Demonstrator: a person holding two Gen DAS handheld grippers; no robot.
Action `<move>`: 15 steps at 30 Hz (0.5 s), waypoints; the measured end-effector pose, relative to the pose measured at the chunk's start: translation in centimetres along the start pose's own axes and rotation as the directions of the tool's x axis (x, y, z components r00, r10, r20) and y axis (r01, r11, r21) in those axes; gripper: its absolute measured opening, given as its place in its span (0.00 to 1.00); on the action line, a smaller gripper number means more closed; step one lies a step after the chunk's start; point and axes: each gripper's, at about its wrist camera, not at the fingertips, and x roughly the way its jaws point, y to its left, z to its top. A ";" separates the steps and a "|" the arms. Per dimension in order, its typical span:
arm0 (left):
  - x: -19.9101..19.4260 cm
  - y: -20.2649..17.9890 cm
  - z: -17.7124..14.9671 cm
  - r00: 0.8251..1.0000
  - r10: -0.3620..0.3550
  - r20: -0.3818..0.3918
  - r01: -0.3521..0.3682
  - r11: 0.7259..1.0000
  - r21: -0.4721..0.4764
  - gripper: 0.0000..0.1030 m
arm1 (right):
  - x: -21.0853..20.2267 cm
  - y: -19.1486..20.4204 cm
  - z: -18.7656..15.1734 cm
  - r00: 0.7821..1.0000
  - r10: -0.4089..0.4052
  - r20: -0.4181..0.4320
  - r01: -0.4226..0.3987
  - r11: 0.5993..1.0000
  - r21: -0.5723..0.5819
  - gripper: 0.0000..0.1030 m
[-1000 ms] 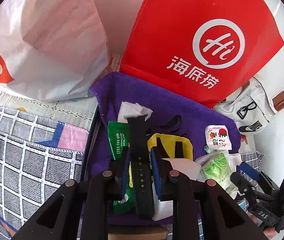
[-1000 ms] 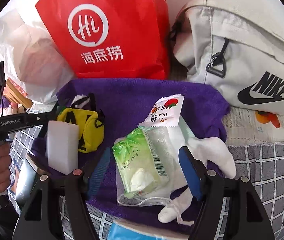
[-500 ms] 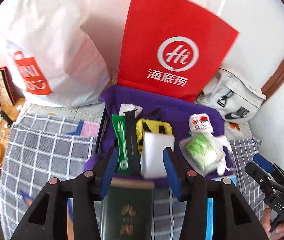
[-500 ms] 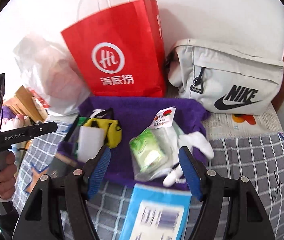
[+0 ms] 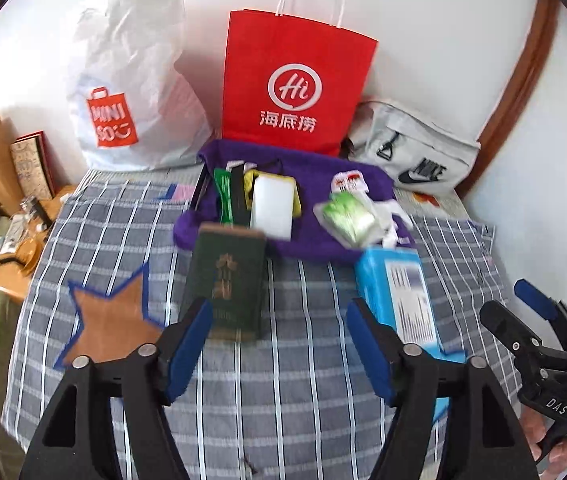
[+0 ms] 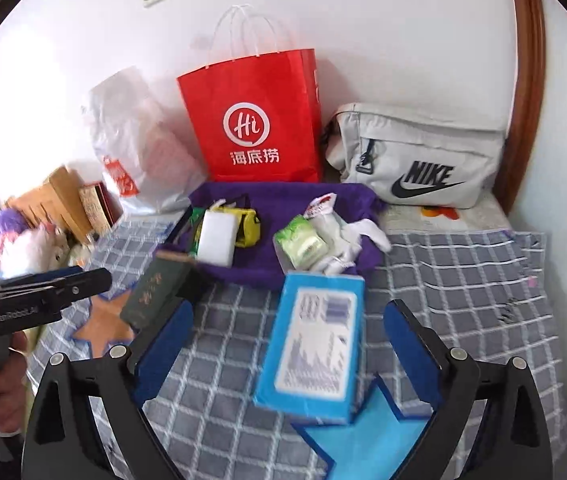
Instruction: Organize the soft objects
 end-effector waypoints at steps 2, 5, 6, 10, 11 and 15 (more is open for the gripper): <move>-1.3 -0.4 -1.3 1.000 0.010 0.012 -0.010 1.000 0.004 0.74 | -1.6 0.4 -1.3 1.000 -0.011 0.000 0.011 1.000 -0.023 0.93; -3.3 -1.4 -3.3 0.998 0.056 0.037 -0.056 0.998 0.022 0.78 | -3.7 0.6 -2.9 1.000 -0.010 0.000 0.010 0.999 -0.031 0.94; -4.1 -1.7 -3.9 0.996 0.072 0.046 -0.073 0.997 0.028 0.78 | -4.3 0.6 -3.5 1.000 -0.014 0.002 0.014 0.999 -0.031 0.95; -6.7 -2.4 -6.1 0.994 0.084 0.067 -0.085 0.996 0.025 0.78 | -6.9 0.5 -5.7 1.000 -0.025 0.004 0.025 0.999 -0.025 0.96; -7.4 -2.4 -6.7 0.994 0.083 0.071 -0.085 0.996 0.019 0.78 | -7.6 0.3 -6.3 1.000 -0.028 0.009 0.028 0.999 -0.017 0.96; -9.2 -2.7 -8.6 0.994 0.082 0.078 -0.083 0.997 0.012 0.78 | -9.8 0.1 -8.3 1.000 -0.021 0.016 0.021 1.000 0.004 0.96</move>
